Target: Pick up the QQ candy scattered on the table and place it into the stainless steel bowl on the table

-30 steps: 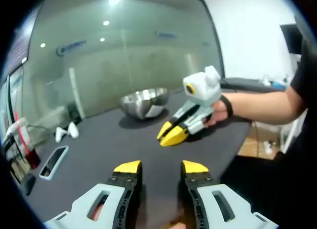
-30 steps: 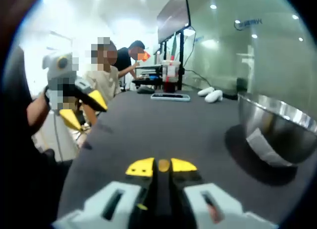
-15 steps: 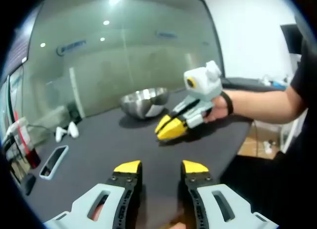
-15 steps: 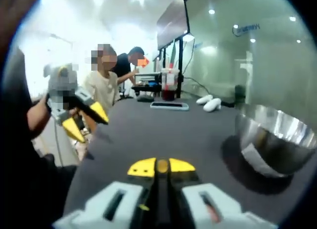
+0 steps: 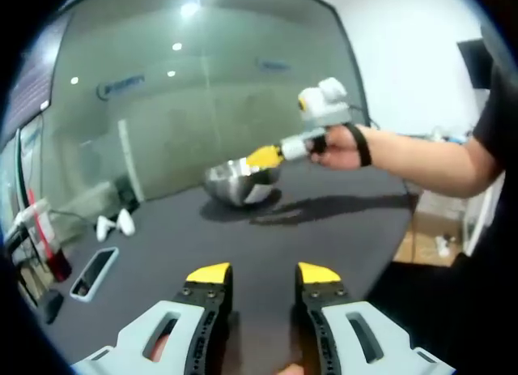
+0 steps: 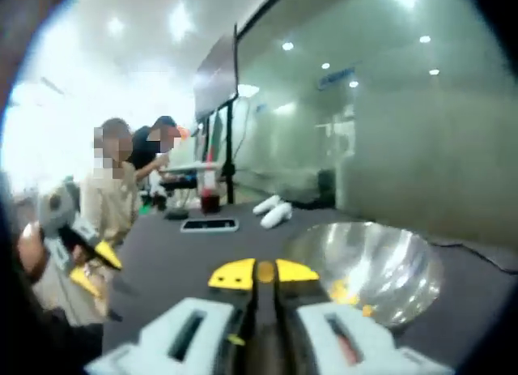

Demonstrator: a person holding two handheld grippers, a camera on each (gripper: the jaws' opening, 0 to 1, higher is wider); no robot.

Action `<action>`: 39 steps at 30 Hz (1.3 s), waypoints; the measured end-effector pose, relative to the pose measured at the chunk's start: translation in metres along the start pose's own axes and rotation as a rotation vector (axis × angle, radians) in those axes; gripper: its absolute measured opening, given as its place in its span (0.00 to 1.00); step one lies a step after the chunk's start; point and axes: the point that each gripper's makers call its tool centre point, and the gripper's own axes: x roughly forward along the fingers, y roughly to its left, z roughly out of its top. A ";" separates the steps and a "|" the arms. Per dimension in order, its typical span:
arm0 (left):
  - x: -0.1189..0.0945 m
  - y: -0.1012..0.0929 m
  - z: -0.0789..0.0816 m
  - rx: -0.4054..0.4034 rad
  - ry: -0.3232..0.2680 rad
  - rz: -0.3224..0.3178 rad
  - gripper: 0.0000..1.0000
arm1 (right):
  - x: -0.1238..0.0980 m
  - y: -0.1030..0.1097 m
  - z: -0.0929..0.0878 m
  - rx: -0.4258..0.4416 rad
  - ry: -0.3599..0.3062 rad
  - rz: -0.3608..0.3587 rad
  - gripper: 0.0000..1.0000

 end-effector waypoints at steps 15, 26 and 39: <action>0.000 0.004 0.002 -0.014 -0.009 0.015 0.32 | 0.004 -0.096 -0.010 -0.081 0.063 -0.339 0.09; 0.000 0.010 0.009 -0.009 -0.032 0.038 0.32 | -0.002 -0.100 -0.016 -0.023 0.069 -0.351 0.20; 0.004 0.008 0.011 -0.012 -0.041 0.031 0.32 | -0.043 -0.071 -0.014 0.029 0.020 -0.259 0.20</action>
